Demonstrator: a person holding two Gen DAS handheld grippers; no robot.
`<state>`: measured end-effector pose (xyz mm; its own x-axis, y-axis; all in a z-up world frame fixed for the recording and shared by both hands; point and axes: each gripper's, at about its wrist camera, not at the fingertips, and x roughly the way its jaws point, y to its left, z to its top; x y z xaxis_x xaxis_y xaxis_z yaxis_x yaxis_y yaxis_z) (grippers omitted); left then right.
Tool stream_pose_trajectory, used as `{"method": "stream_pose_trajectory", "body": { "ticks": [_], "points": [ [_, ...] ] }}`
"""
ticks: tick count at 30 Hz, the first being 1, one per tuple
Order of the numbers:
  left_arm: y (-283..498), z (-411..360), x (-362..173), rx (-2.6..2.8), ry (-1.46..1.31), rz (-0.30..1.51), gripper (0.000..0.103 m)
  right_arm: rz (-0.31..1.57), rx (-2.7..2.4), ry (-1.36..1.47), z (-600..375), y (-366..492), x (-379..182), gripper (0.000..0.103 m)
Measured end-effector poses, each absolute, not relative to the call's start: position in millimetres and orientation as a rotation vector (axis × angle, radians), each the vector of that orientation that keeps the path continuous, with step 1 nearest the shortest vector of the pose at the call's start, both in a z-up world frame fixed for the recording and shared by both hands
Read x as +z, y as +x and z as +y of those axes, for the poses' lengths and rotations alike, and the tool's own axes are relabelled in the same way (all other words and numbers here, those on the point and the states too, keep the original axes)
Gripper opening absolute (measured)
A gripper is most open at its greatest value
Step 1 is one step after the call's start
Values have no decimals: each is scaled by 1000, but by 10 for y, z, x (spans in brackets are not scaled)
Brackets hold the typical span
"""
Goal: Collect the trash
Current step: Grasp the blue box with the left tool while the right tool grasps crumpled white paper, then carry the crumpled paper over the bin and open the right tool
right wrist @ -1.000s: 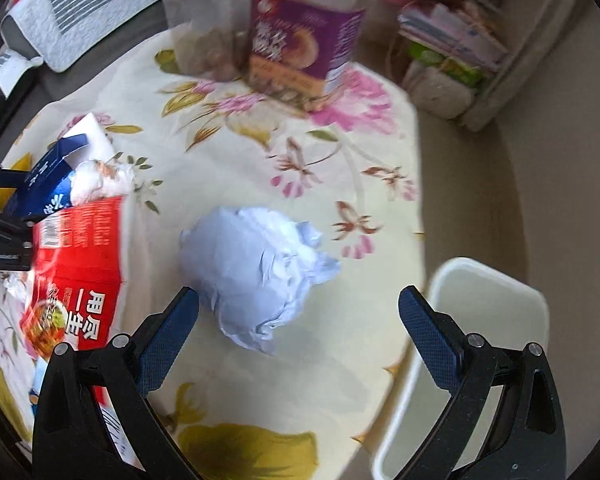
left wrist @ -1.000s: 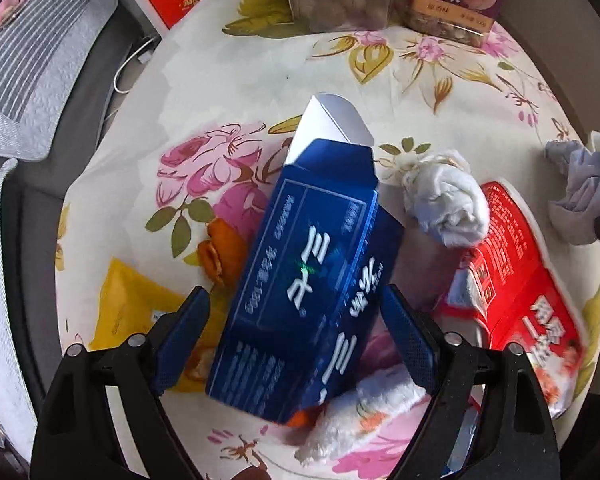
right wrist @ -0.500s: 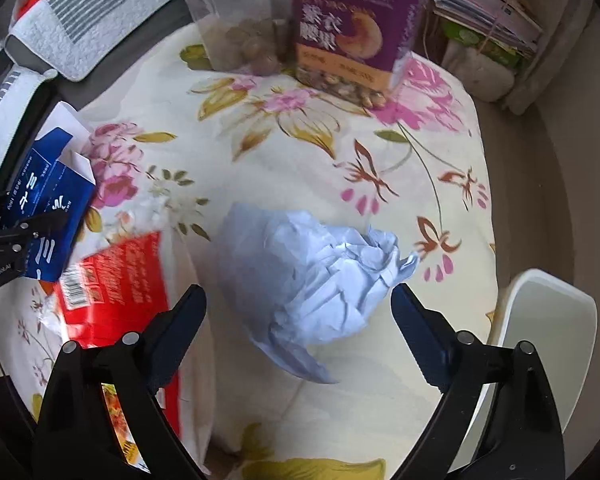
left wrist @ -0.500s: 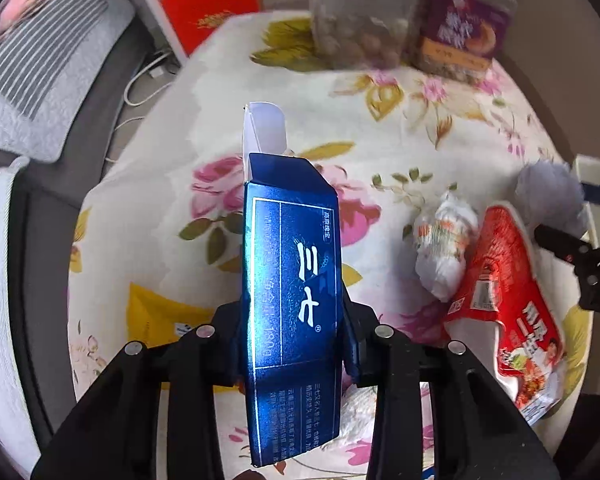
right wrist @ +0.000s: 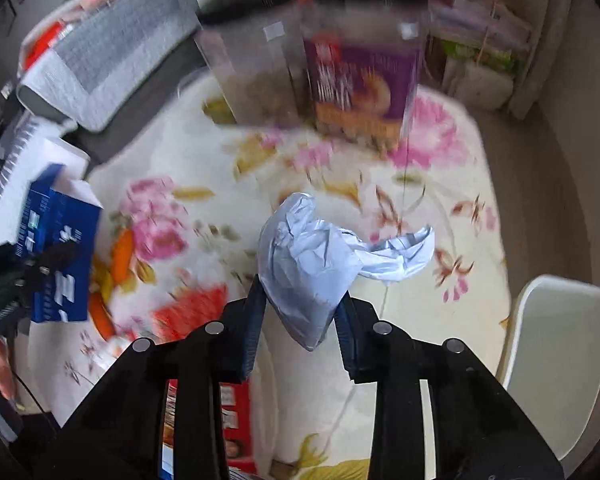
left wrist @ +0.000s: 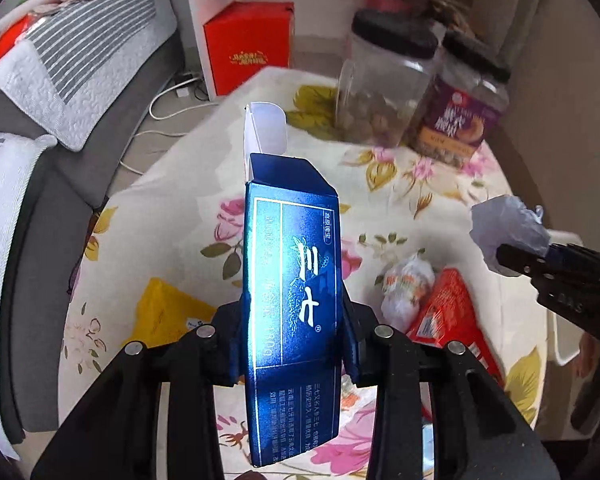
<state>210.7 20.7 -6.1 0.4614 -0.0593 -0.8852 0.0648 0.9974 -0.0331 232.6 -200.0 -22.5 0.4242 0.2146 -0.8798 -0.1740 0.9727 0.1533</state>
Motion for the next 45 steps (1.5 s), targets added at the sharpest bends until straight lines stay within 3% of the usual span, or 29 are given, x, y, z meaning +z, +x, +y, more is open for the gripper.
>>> {"method": "stream_pose_trajectory", "body": {
  "ticks": [17,45],
  "points": [
    [1935,146,415,-8,-31,877,37,773,215,57,-1937,2014,507,31],
    [1585,-1019,617,-115,5,769,37,658,27,114,-2990,1493,817,32]
  ]
}}
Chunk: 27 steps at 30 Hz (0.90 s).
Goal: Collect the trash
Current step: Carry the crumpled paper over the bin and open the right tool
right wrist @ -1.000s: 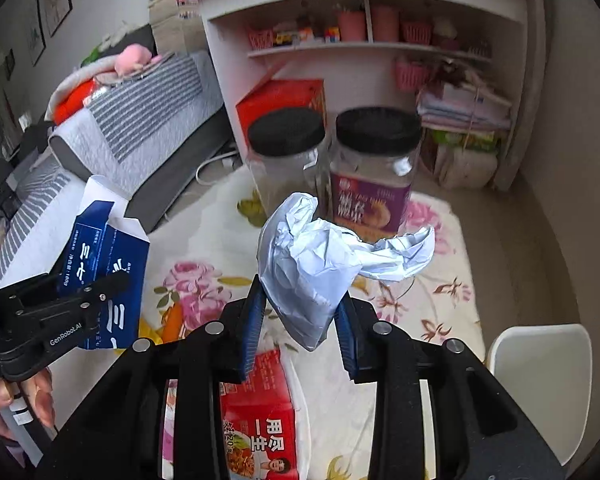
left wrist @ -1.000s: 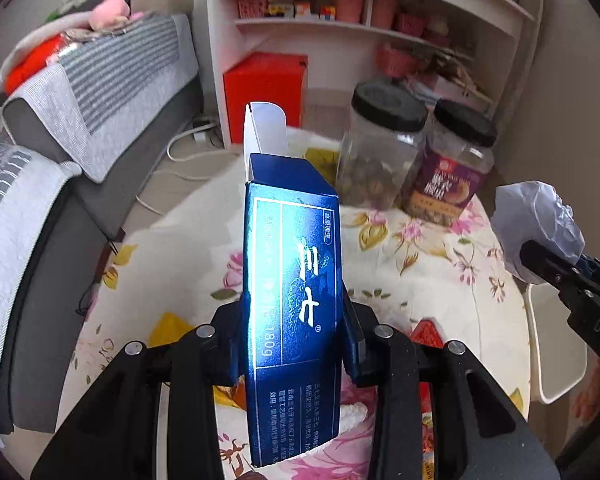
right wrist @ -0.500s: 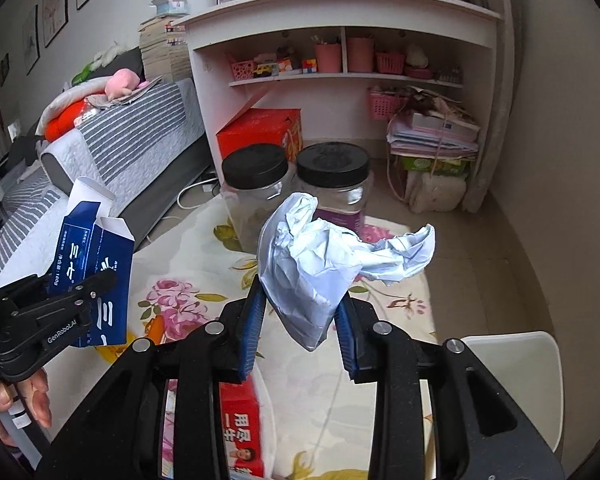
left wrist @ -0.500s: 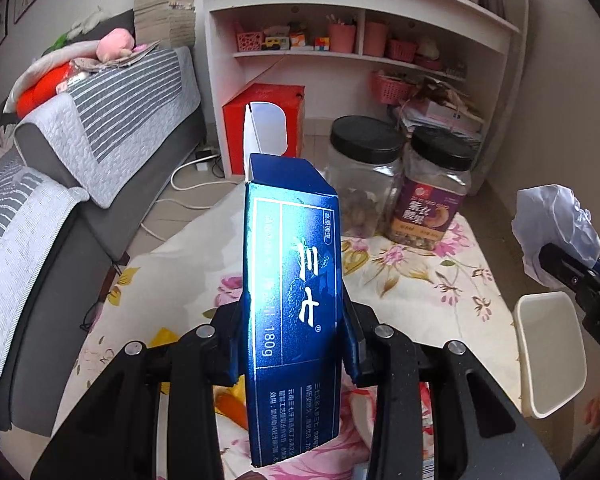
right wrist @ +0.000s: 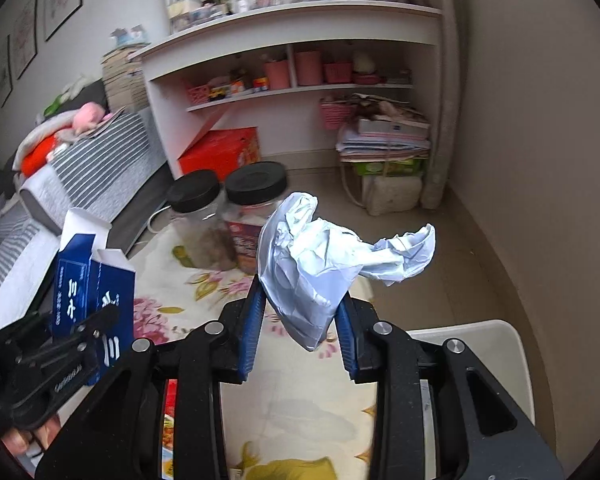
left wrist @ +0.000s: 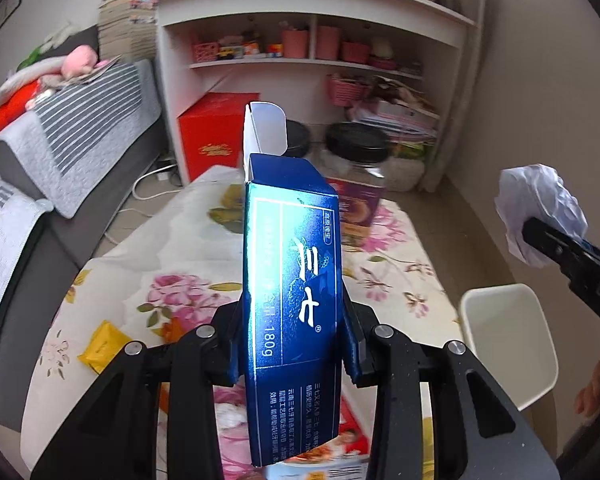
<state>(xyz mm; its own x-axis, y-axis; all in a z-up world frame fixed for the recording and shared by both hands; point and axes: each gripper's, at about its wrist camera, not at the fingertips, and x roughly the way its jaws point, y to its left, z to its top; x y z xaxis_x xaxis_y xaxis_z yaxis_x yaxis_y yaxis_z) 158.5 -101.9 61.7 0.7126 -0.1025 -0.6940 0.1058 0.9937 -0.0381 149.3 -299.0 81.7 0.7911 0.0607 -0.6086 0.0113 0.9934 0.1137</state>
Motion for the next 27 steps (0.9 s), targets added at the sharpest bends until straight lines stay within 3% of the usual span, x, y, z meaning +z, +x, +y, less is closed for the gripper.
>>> {"method": "stream_pose_trajectory", "body": {
  "ticks": [13,16,18,27],
  "points": [
    [1436,-1818,610,-229,48,793,37,737,-188,215,-3946,1331,620,34],
    [1403,-2016,615,-257,54,796,37,748,-255,251,-4191,1263,563,44],
    [1379,-2140,617,-273,59,798,37,736,-297,283,-4340,1192,566,62],
    [1290,-2745,602,-342,95,817,37,663,-442,354,-4884,848,646,82]
  ]
}}
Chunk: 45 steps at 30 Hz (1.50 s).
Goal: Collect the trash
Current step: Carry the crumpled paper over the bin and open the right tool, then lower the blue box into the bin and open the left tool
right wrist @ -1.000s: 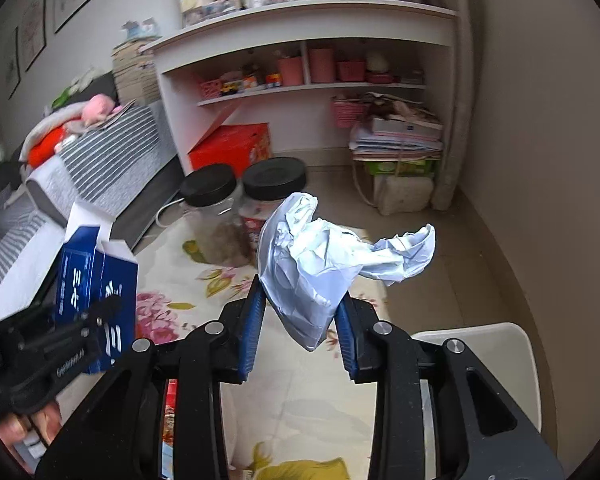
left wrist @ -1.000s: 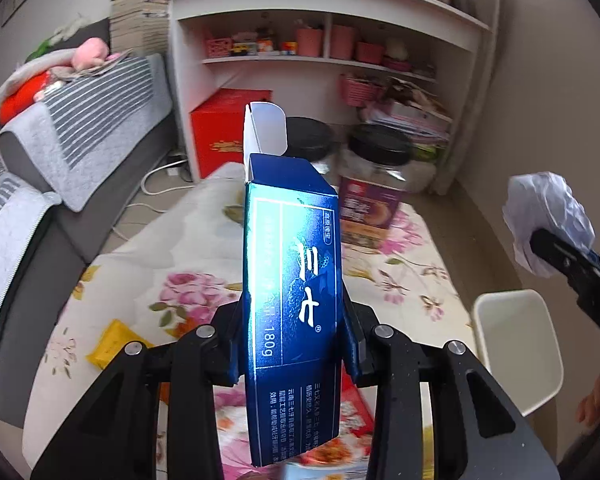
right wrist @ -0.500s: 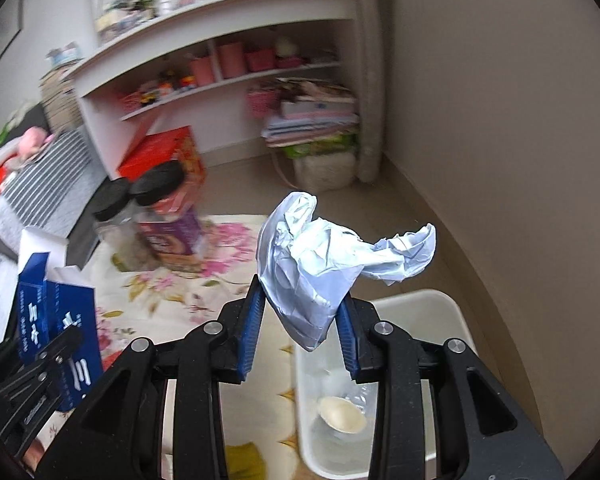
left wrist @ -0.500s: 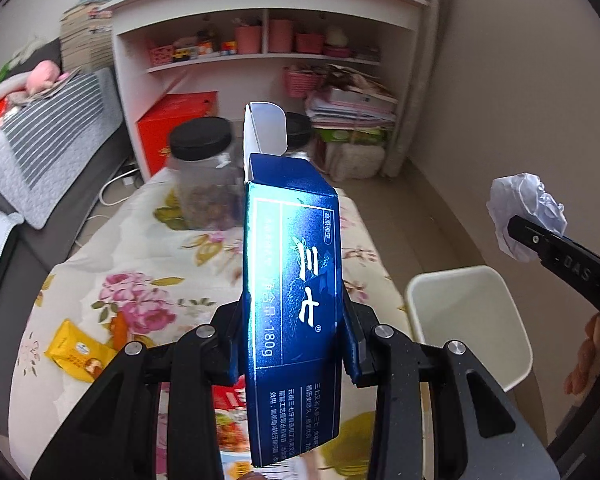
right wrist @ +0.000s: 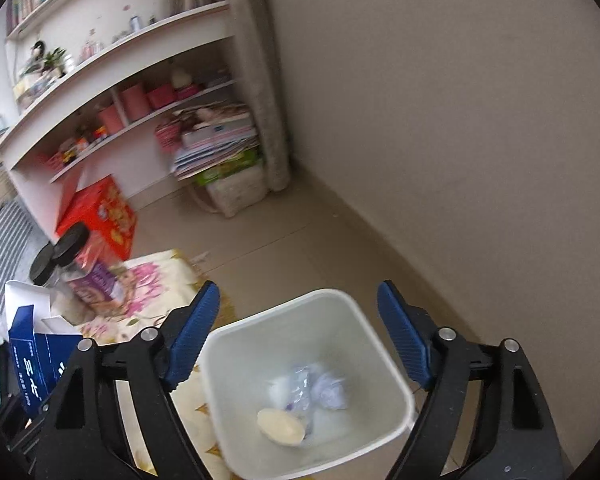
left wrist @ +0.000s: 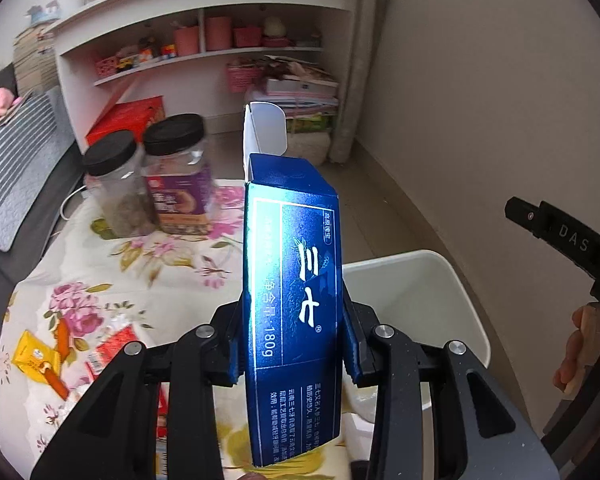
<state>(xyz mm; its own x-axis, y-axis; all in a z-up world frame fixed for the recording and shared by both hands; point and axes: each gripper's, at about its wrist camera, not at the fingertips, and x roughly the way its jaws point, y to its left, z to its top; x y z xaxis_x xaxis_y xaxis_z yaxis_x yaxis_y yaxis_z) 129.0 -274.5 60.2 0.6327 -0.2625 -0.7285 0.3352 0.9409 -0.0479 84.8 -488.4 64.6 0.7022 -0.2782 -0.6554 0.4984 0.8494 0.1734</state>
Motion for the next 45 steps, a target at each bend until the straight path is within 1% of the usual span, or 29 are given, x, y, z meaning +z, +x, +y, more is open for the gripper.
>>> {"method": "stream_pose_trajectory", "body": {
  "ticks": [6,12,15,17,22,29,32,39,41,45],
  "points": [
    [1233,-3121,594,-384,118,825,37,637,-560,362,-5145,662,664,90],
    [1197,-3457,604,-423,145,822,38,625,-663,381,-5369,484,671,93],
    [1214,-3593,598,-442,151,829,40,613,-720,368,-5424,410,692,95],
    [1234,-3643,578,-450,150,845,48,608,-746,373,-5468,364,697,96],
    [1240,-3689,556,-461,148,856,63,608,-764,384,-5501,298,710,96],
    [1217,-3578,602,-431,158,838,65,592,-762,338,-5365,314,774,96],
    [1205,-3485,630,-410,163,822,69,595,-749,316,-5272,336,785,96],
    [1188,-3185,744,-309,176,759,70,596,-716,254,-4985,427,821,96],
    [1184,-3086,787,-277,177,736,76,600,-702,244,-4916,483,829,96],
    [1192,-2874,842,-211,165,706,81,611,-661,230,-4701,536,841,96]
  ]
}}
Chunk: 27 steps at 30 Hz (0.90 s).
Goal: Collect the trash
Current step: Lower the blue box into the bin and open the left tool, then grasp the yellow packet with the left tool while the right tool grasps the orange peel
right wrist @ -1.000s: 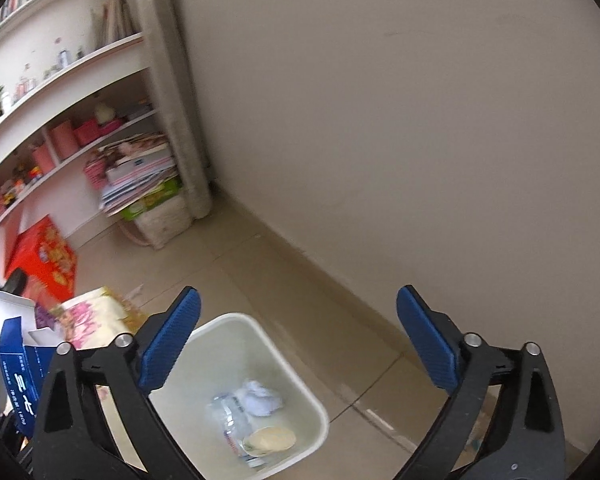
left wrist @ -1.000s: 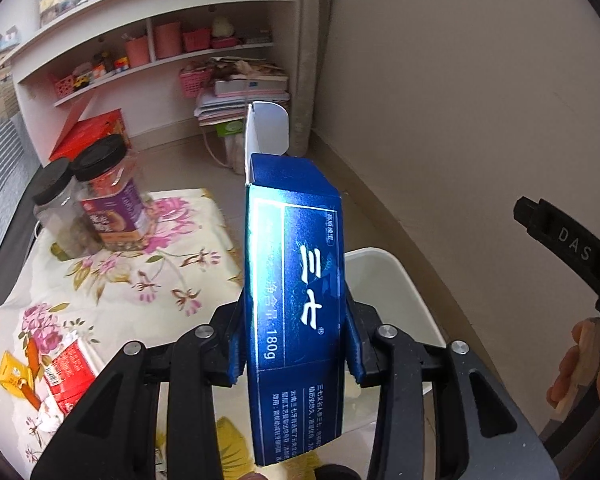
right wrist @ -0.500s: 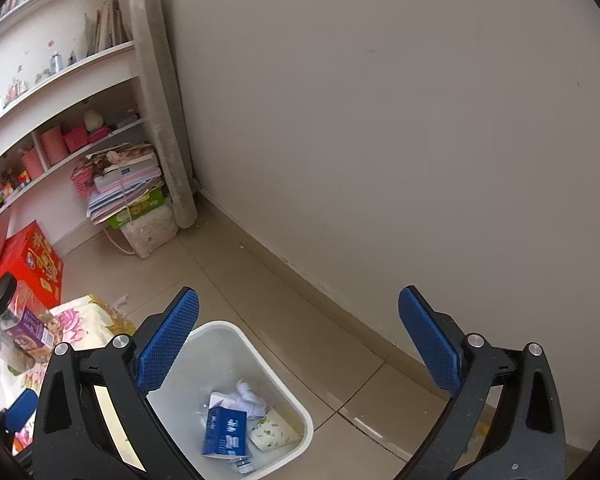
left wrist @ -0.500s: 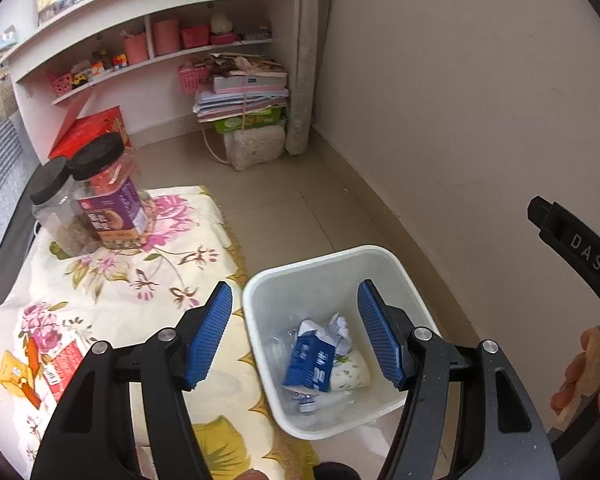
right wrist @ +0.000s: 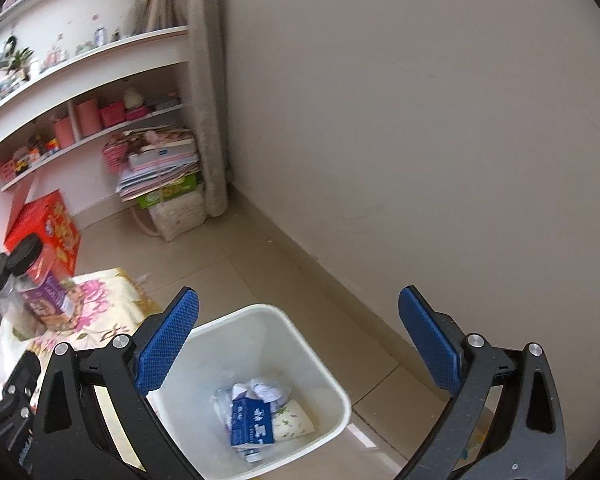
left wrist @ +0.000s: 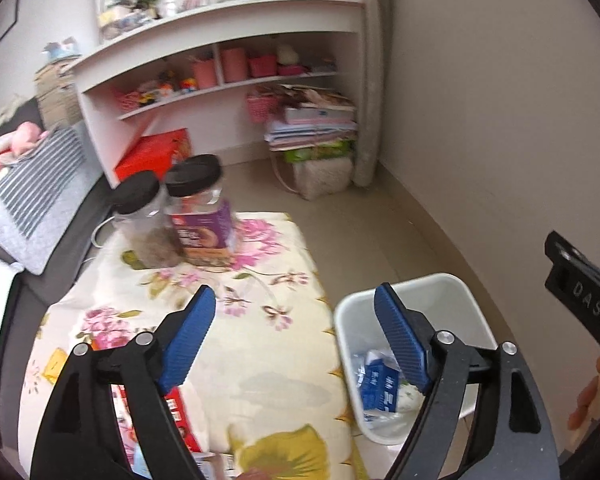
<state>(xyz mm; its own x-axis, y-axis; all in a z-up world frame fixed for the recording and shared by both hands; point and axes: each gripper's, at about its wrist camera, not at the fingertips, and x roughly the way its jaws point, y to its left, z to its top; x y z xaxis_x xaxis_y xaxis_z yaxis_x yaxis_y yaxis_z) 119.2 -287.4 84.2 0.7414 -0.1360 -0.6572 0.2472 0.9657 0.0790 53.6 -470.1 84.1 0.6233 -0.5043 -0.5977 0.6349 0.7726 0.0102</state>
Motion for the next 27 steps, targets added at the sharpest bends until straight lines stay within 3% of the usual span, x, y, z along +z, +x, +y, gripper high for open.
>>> {"method": "stream_pose_trajectory", "body": {
  "ticks": [18,27],
  "points": [
    [1401,-1830,748,9,80,731,86,682,-463,88,-3623,1049,751,96],
    [1585,-1030,442,205,60,846,87,748,-328,53,-2970,1340,609,96]
  ]
}}
